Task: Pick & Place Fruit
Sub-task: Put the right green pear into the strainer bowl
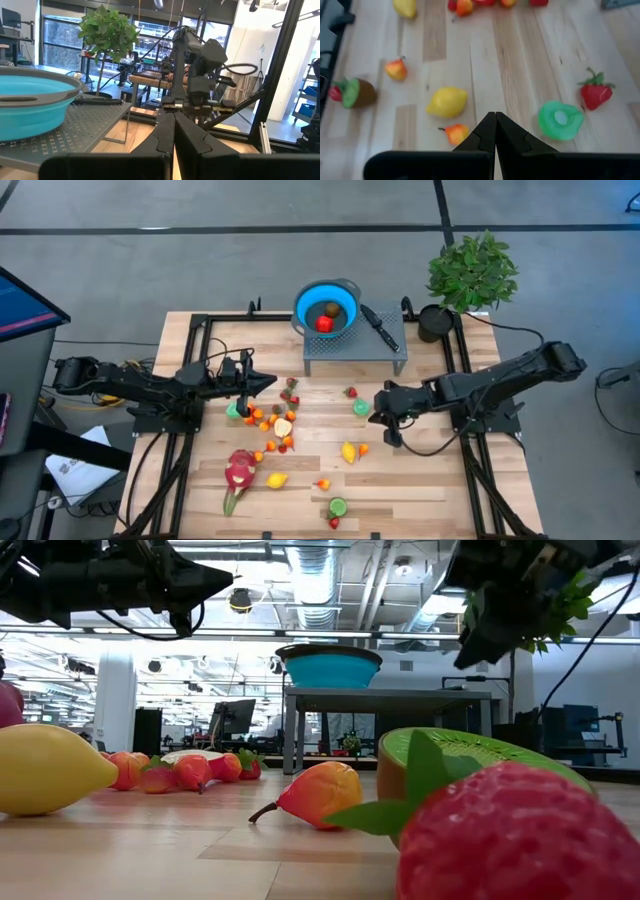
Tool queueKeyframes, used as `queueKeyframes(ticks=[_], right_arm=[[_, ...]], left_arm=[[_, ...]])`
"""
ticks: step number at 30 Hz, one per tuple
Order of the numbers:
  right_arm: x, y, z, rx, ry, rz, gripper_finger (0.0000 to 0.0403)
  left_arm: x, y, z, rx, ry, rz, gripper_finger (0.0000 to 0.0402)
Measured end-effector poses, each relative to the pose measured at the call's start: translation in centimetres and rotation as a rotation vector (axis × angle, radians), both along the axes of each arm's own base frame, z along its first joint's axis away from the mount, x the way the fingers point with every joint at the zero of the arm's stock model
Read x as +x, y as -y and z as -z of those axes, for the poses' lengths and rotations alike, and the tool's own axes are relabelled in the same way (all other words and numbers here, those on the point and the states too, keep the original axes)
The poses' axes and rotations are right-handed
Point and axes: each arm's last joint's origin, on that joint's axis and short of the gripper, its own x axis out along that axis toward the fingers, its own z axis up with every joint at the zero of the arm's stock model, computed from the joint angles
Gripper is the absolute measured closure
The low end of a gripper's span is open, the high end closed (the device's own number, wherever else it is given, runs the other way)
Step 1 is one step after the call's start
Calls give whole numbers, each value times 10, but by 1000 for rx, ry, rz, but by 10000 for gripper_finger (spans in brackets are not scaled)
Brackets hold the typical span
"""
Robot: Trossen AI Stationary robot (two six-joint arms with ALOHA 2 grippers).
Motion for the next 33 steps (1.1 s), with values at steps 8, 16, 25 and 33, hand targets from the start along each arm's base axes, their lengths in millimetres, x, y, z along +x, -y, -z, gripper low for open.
queueKeyframes(ticks=[8, 16, 25, 33], right_arm=[[-3, 1, -6, 6, 27, 0, 403], [1, 0, 3, -4, -20, 0, 403], [-1, 2, 3, -15, -32, -3, 400], [-3, 8, 6, -36, -78, 13, 286]], left_arm=[[0, 0, 0, 0, 0, 0, 401], [0, 0, 0, 0, 0, -1, 401], [0, 0, 0, -1, 5, -4, 401], [0, 0, 0, -1, 5, -4, 401]])
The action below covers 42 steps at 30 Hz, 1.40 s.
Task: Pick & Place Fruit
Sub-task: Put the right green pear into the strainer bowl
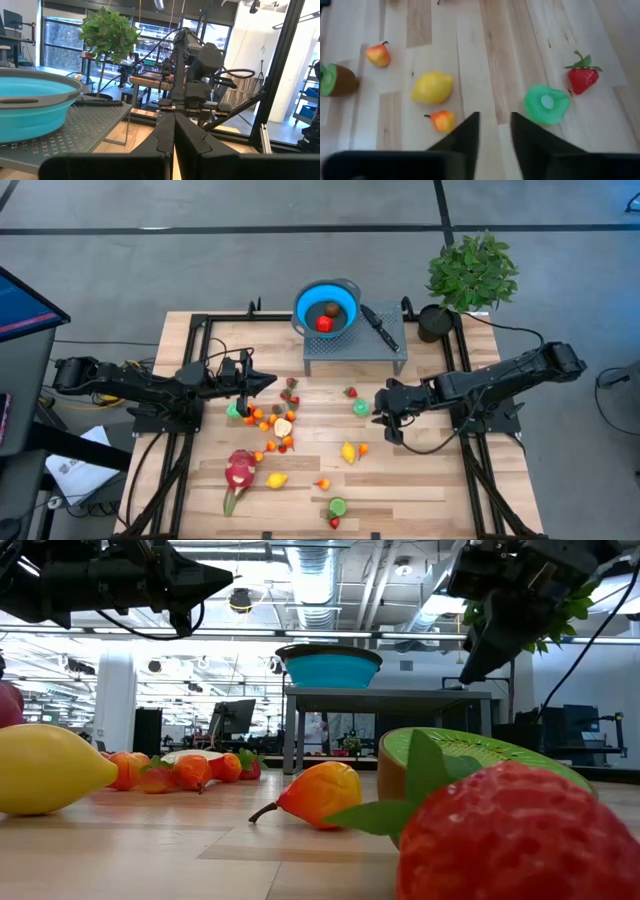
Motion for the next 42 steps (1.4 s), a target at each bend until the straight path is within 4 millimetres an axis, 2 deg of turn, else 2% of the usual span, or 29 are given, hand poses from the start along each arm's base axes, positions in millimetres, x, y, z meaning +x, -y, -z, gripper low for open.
queueKeyframes(ticks=[8, 15, 21, 35, 42], right_arm=[[1, 5, 0, -45, 7, 37, 119], [2, 12, 0, -47, 8, 70, 51], [3, 19, 0, -45, 11, 103, 39], [4, 26, 0, -23, 14, 157, 59], [4, 27, 14, 84, 86, 274, 60]], left_arm=[[0, 0, 0, 0, 0, 0, 401], [0, 0, 0, 0, 0, 1, 401], [0, 0, 0, 0, 0, 1, 401], [0, 0, 0, 1, -1, 4, 401], [0, 0, 0, 1, -2, 3, 401]])
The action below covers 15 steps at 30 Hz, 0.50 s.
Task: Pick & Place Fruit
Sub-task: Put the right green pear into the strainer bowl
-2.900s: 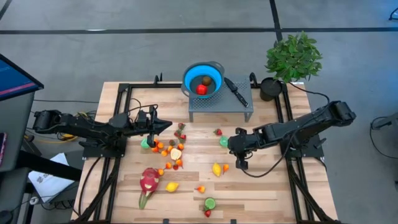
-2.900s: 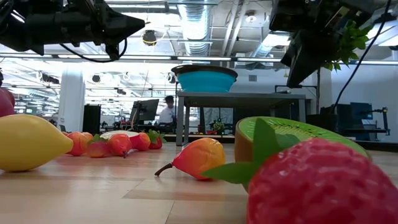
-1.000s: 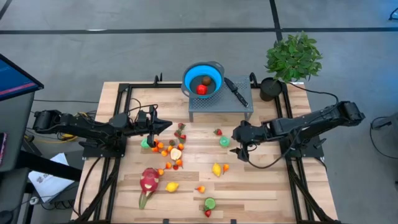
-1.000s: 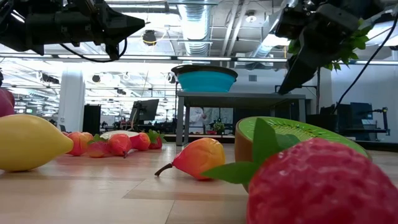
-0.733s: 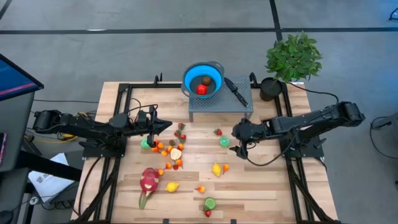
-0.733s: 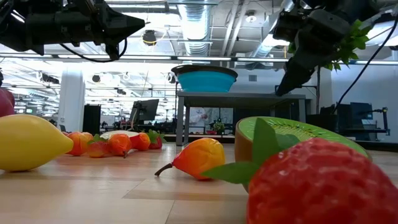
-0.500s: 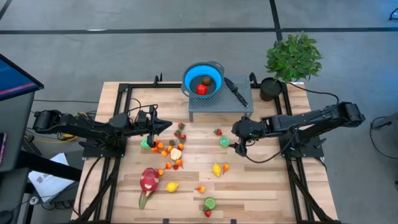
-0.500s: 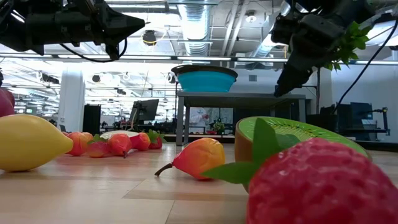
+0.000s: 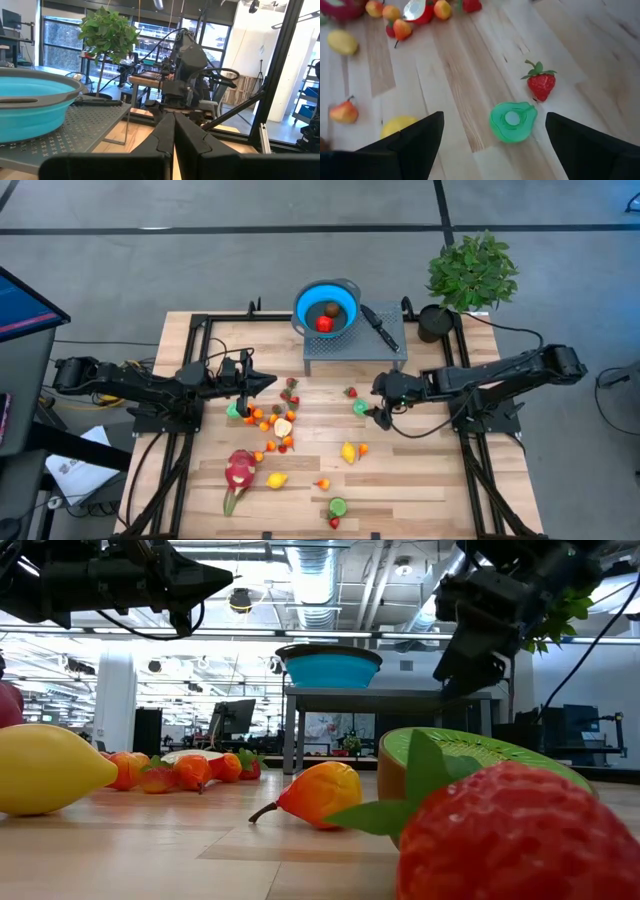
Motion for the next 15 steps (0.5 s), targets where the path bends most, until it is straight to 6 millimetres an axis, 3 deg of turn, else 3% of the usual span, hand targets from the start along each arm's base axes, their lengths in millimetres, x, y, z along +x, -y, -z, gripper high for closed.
queueKeyframes(ticks=[15], right_arm=[[-3, 0, 7, 41, -9, 47, 64]], left_arm=[[0, 0, 0, -1, 0, -4, 401]])
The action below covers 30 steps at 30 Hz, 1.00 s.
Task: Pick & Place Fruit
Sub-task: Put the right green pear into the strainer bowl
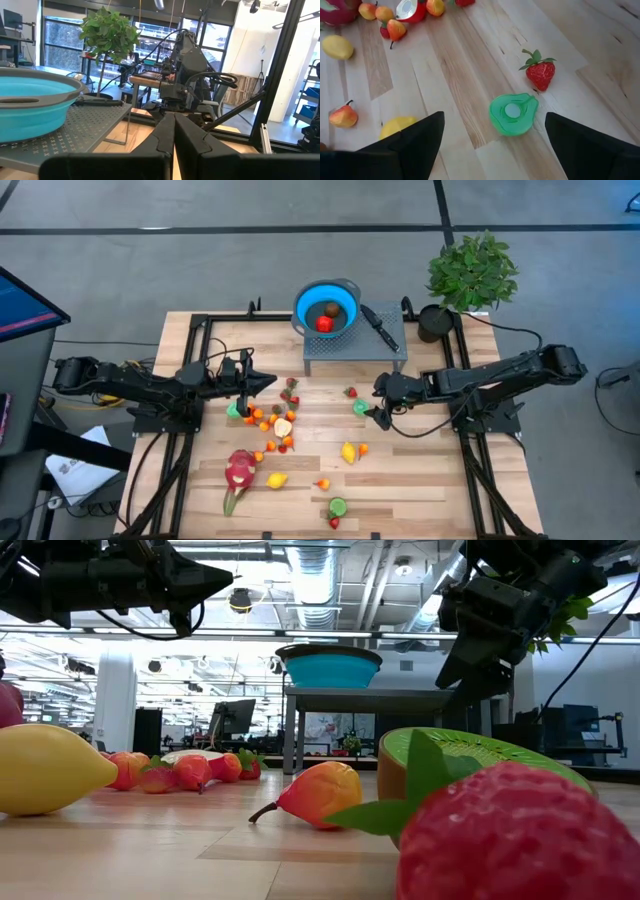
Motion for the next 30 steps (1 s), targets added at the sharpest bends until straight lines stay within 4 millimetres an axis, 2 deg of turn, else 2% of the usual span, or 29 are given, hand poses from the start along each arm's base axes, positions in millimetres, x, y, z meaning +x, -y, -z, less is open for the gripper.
queueKeyframes(ticks=[7, 21, 30], right_arm=[[0, 0, 0, 1, 4, -1, 66], [9, -2, -10, 10, 127, -15, 72], [16, -14, -27, -26, 177, -109, 72]], left_arm=[[0, 0, 0, 0, 0, 0, 401], [0, 0, 0, 0, 0, 3, 401], [0, 0, 0, 1, 0, 5, 401]])
